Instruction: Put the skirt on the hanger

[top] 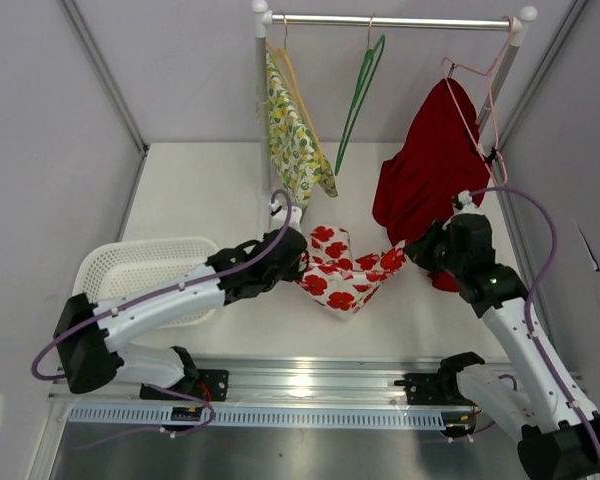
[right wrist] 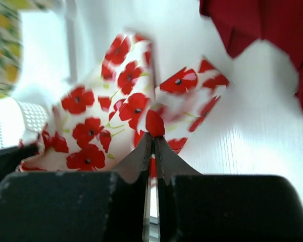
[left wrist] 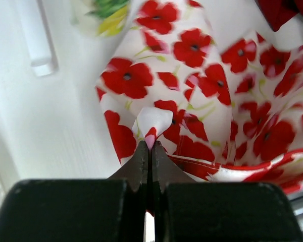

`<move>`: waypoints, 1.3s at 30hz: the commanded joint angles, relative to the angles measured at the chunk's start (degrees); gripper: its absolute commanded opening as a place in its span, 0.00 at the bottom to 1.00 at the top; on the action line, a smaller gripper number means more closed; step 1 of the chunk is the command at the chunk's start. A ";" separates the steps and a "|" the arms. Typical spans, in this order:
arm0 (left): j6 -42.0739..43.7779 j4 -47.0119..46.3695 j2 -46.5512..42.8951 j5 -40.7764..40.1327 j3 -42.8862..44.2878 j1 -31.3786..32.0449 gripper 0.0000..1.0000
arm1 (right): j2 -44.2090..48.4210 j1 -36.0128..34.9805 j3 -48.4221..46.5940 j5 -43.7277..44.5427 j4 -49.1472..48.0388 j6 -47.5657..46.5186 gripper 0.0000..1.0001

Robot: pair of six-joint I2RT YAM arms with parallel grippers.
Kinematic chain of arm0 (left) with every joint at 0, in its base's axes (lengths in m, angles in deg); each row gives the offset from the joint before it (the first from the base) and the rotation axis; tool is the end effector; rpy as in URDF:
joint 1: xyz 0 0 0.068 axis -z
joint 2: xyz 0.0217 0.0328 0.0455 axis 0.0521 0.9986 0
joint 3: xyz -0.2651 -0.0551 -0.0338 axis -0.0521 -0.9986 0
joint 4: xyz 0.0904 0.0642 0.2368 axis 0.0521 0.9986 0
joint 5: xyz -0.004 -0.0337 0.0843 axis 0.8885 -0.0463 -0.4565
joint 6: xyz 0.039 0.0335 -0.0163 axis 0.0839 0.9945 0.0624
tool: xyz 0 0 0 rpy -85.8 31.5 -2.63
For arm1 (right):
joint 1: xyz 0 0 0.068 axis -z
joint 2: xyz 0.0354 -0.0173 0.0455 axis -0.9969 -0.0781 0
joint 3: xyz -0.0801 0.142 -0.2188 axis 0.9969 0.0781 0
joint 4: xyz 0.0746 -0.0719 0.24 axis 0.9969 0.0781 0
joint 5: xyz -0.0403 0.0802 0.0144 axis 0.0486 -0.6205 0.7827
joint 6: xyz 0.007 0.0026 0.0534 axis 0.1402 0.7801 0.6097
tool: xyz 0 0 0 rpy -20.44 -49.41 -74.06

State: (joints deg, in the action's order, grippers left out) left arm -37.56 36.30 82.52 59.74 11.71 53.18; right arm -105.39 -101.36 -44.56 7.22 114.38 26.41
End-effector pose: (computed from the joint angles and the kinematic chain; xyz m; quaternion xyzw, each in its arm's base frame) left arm 0.1692 -0.2241 0.2905 0.0922 0.8970 -0.1174 0.4161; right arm 0.1788 0.0536 0.3026 0.1212 0.8729 0.2291 0.4134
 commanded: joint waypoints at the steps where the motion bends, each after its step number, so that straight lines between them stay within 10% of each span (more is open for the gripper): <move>1: -2.65 -2.03 -7.93 -2.76 -2.52 -0.52 0.00 | 0.91 1.07 -7.71 2.51 6.24 -2.88 0.00; 9: -1.51 -10.01 -15.06 3.73 -2.44 -13.61 0.00 | -10.50 4.23 -23.80 2.43 3.88 -5.87 0.00; 25: 0.60 -26.80 0.67 25.78 14.27 -34.35 0.00 | -36.70 11.97 -59.41 -8.30 2.98 -6.92 0.00; 39: -3.69 -25.76 -14.17 29.15 -17.50 -31.65 0.00 | -5.43 3.99 -2.75 -5.40 -1.14 2.28 0.00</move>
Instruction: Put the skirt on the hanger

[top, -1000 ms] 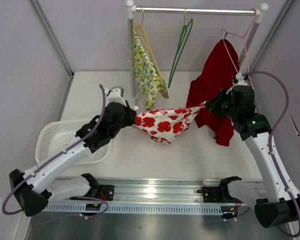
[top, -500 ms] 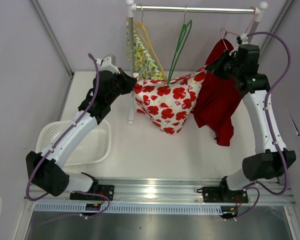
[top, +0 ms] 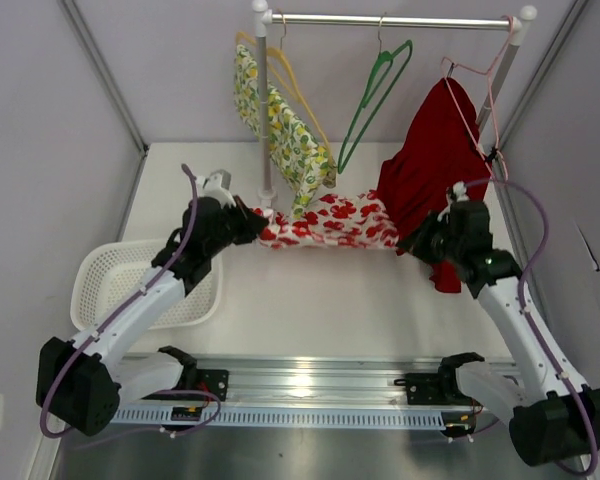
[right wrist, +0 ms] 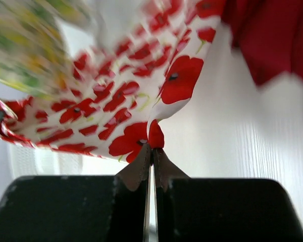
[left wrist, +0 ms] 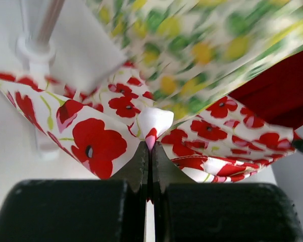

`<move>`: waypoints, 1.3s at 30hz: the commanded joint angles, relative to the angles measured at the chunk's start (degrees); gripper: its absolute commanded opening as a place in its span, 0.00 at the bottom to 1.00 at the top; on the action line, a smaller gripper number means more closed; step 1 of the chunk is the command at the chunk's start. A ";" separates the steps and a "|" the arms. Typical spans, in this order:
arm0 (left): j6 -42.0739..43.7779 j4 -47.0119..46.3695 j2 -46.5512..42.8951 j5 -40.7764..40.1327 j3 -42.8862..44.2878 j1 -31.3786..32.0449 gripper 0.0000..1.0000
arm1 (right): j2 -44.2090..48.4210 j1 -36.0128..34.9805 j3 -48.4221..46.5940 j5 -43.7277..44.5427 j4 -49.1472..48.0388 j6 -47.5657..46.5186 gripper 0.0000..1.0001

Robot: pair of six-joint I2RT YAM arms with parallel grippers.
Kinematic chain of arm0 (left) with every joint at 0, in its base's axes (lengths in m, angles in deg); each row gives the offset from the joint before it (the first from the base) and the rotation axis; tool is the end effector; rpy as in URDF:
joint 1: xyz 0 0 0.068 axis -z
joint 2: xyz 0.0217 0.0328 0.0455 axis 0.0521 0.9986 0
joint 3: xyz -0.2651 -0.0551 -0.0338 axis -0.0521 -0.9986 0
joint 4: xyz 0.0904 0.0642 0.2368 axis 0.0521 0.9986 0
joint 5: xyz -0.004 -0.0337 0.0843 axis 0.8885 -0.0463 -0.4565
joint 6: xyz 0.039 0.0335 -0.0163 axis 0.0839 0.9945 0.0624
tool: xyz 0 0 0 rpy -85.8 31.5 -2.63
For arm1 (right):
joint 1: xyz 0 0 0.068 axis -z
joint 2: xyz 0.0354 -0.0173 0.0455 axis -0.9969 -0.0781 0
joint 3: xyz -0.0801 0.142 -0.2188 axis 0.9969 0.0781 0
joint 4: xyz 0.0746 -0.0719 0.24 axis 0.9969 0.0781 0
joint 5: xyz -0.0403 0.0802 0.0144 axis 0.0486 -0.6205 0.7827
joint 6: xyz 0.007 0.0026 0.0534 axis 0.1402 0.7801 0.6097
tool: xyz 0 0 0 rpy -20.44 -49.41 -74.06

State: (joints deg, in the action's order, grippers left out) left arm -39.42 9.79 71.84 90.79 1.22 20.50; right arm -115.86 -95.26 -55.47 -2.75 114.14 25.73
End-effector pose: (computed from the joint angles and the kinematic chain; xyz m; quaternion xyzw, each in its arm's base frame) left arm 0.2398 -0.1074 0.3153 -0.0566 0.8045 -0.3182 0.4983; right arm 0.2207 0.0469 0.3340 0.1199 0.8658 0.2757 0.4001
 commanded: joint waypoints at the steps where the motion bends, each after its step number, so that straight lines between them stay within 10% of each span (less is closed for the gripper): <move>1: -2.54 1.01 -5.15 -2.88 -8.80 3.47 0.00 | 8.45 -3.08 11.06 4.92 -0.90 3.67 0.00; 6: -9.74 0.58 -8.50 -8.15 -20.50 11.04 0.02 | 14.72 -5.99 22.94 8.09 0.94 6.75 0.00; 15: -13.54 4.00 -15.35 -13.78 -26.22 17.47 0.65 | 17.97 -6.61 25.94 8.53 4.37 6.93 0.39; 23: -4.58 9.27 -21.86 -11.58 -19.55 18.00 0.63 | 19.12 -6.96 24.10 10.02 6.66 6.58 0.60; 29: 0.17 12.53 -17.50 -11.33 -12.08 18.00 0.59 | 15.53 -9.15 22.78 10.81 3.67 6.67 0.34; 39: 8.87 11.57 -4.21 -15.89 12.59 28.44 0.62 | 10.94 -9.42 19.35 12.92 0.59 5.26 0.37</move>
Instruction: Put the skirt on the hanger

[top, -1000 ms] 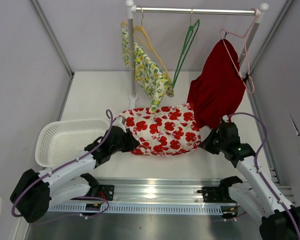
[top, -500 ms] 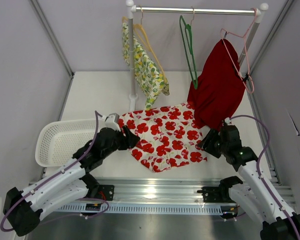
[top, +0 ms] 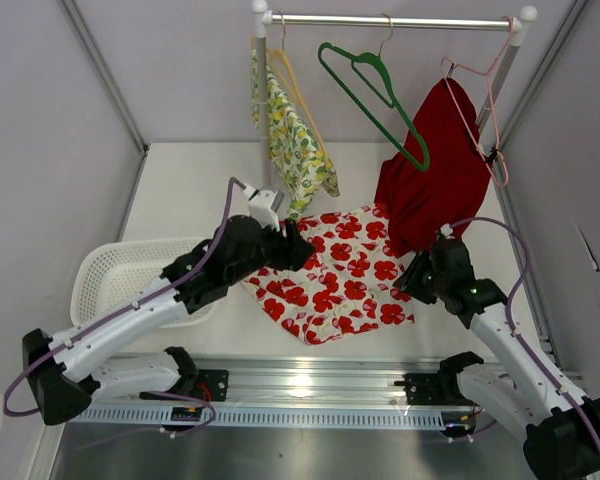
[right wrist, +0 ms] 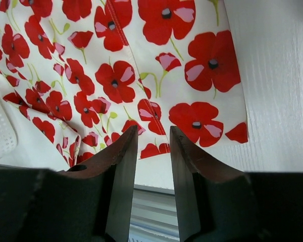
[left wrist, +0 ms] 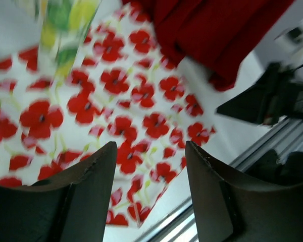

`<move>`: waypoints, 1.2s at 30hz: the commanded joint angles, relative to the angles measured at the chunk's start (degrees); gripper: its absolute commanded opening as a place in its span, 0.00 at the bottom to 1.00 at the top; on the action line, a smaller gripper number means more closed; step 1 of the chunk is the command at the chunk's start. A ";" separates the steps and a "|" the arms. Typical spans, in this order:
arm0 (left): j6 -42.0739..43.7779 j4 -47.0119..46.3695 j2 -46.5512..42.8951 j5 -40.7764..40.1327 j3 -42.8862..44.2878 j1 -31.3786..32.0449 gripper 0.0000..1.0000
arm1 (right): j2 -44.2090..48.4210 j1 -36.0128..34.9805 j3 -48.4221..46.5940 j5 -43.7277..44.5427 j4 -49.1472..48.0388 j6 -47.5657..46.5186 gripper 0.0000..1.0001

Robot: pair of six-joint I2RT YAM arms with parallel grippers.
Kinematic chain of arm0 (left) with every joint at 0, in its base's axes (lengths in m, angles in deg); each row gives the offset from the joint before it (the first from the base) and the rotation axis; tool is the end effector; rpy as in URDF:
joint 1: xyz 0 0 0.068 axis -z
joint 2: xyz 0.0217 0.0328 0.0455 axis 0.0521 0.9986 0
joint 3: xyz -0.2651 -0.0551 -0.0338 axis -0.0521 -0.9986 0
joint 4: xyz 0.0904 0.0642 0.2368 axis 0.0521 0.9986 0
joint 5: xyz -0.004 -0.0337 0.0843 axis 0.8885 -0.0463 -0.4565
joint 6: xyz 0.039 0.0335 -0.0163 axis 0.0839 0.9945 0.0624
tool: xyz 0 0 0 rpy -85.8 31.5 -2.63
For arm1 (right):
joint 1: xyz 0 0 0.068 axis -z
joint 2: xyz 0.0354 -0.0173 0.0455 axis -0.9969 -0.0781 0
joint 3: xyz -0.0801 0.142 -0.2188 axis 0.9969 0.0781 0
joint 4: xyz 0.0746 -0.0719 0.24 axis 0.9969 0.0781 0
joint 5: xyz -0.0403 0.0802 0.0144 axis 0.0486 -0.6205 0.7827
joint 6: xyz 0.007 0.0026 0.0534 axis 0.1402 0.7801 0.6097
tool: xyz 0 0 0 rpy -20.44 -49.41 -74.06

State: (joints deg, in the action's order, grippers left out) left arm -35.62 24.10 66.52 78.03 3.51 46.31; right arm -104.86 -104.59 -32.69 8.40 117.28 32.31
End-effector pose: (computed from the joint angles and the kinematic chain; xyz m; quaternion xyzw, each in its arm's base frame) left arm 0.1567 -0.1746 0.3253 0.0942 0.8335 -0.3056 0.4506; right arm 0.1619 0.0581 0.2308 0.1588 0.9195 0.1992 0.2995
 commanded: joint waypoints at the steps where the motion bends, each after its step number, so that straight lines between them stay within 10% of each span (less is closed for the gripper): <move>1: 6.12 -3.28 1.81 -4.70 11.81 3.34 0.63 | 0.30 -0.09 -4.64 2.73 -2.47 -1.58 0.38; 23: 24.76 -10.93 51.98 -43.11 82.26 9.68 0.95 | -4.36 8.35 -25.67 -1.03 -0.89 -7.65 0.43; 36: 26.25 -16.02 63.08 -43.83 88.37 4.67 0.97 | -0.14 8.08 -25.40 -2.53 2.80 -9.14 0.43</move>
State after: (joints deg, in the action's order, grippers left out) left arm -10.72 11.45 129.38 33.70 88.12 52.43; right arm -106.17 -96.33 -57.43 6.69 119.42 24.68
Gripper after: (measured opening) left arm 0.979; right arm 0.435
